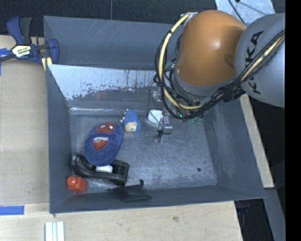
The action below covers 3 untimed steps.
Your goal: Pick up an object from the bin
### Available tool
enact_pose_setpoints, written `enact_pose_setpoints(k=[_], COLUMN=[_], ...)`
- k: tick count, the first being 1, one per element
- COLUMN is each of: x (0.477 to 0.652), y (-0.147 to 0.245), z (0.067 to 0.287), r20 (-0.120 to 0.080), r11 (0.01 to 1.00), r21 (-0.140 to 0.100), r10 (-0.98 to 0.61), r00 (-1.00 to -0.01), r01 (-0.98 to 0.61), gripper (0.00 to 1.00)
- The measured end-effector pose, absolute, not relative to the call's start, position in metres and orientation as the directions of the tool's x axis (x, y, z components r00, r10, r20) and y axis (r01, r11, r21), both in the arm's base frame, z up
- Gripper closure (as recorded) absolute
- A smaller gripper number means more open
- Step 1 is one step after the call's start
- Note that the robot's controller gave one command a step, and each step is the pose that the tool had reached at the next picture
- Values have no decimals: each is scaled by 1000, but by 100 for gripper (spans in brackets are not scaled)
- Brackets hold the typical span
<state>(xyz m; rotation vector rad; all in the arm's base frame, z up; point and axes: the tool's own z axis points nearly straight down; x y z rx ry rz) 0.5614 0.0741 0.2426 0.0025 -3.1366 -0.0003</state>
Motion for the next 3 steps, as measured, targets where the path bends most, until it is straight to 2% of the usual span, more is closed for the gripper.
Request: enact_pose_setpoints(k=[1, 2, 3], x=[602, 604, 607], y=[164, 161, 168], z=[94, 99, 320], r20=[4, -2, -12], r11=[993, 994, 991], r21=[1, 0, 0], r10=[-117, -111, -133], r00=[-993, -994, -991], r01=[-117, -111, -133], gripper=[0, 100, 100])
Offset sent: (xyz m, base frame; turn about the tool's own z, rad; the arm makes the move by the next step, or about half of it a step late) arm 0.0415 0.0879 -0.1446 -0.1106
